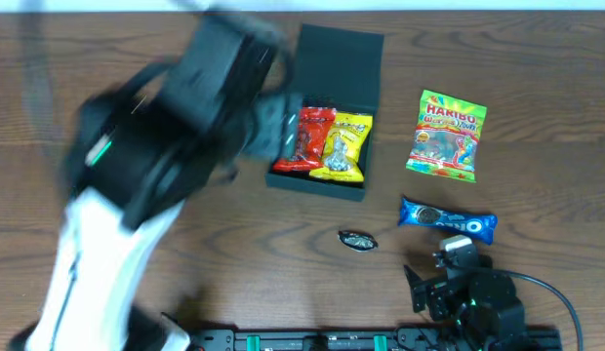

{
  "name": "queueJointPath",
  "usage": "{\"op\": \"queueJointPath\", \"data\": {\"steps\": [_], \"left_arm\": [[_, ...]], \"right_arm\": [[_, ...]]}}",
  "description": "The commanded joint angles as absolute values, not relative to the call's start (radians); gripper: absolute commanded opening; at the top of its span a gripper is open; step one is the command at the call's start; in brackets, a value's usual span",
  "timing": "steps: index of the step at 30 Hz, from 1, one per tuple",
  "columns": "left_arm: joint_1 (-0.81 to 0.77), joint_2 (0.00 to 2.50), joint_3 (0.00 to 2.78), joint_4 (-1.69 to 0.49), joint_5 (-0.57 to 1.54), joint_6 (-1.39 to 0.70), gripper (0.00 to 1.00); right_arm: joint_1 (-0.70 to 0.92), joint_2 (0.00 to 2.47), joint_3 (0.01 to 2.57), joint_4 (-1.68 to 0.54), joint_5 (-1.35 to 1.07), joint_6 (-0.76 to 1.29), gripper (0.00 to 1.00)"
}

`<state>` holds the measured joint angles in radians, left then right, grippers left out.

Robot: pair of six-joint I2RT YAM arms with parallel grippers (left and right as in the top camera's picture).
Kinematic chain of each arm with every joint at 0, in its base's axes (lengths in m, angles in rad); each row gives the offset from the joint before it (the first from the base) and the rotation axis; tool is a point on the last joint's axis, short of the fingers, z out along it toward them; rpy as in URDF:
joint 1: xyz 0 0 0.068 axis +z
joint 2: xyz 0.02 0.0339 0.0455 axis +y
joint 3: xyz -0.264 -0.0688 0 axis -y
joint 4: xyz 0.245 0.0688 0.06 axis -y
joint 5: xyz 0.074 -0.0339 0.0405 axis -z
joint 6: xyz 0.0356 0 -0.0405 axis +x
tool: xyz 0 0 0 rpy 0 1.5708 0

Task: Pack container
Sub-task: 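Open the left gripper and retract the left arm to rest, then move the right gripper over the green HARIBO bag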

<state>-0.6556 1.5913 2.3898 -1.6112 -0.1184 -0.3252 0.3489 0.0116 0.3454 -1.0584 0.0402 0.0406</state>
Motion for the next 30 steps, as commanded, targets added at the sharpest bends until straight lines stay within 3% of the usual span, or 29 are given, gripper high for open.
{"op": "queueJointPath", "data": {"steps": [1, 8, 13, 15, 18, 30], "left_arm": [[-0.678, 1.480, 2.204, -1.689, -0.268, -0.408, 0.82], [-0.682, 1.151, 1.710, -1.593, -0.347, -0.549, 0.83], [-0.681, 0.951, 1.470, -1.503, -0.340, -0.558, 0.91], [-0.681, 0.915, 1.428, -1.504, -0.339, -0.559, 0.98], [-0.681, 0.894, 1.400, -1.531, -0.339, -0.566, 0.95], [-0.681, 0.894, 1.399, -1.536, -0.313, -0.566, 0.95]], "right_arm": [[0.342, 0.007, 0.352, -1.063, 0.036, 0.036, 0.99], [0.342, 0.008, 0.352, -1.063, 0.036, 0.036, 0.99], [0.342, 0.008, 0.352, -0.991, 0.019, 0.058, 0.99], [0.342, 0.007, 0.352, -0.913, -0.041, 0.132, 0.99], [0.342, 0.008, 0.352, -0.804, -0.061, 0.171, 0.99], [0.342, 0.008, 0.360, -0.719, -0.059, 0.171, 0.99]]}}
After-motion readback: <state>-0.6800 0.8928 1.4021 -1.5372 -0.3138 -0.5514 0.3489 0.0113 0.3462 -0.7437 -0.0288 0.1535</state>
